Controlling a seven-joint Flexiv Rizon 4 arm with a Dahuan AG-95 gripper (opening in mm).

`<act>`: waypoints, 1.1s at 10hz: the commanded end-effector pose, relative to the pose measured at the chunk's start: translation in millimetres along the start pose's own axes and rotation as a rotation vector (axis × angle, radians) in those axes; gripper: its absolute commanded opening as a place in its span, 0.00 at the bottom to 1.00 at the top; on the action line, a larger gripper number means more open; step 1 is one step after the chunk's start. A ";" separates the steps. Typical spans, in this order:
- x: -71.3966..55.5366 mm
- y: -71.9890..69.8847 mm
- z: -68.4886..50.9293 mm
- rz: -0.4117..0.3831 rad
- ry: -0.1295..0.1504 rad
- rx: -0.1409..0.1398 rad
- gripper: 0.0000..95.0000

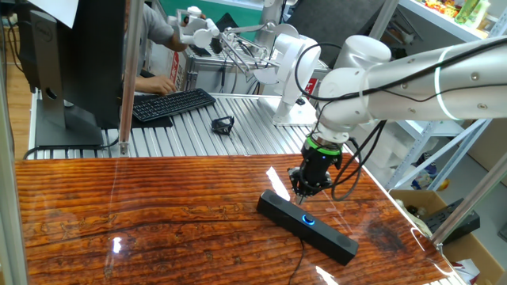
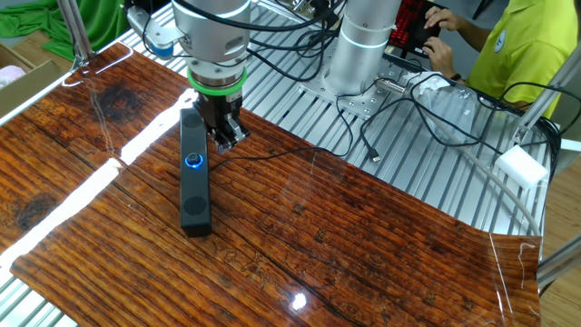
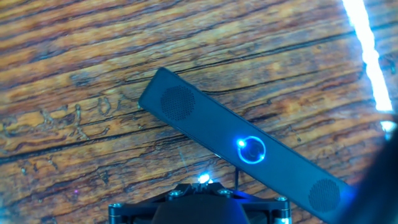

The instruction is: Turn the knob to decrease the volume of the speaker

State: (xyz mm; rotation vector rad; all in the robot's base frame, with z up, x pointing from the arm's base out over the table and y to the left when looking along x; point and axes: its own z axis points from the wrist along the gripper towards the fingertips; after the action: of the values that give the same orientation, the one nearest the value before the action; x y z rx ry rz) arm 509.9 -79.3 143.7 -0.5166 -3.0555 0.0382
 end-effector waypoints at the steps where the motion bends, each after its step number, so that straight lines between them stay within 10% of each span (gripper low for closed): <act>1: -0.2 -0.5 0.5 0.007 -0.004 0.000 0.00; 11: 3.0 -0.6 -1.3 -0.056 -0.011 -0.003 0.00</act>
State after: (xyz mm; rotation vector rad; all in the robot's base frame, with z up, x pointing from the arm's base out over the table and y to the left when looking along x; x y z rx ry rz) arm 506.8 -78.8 145.2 -0.4294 -3.0817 0.0356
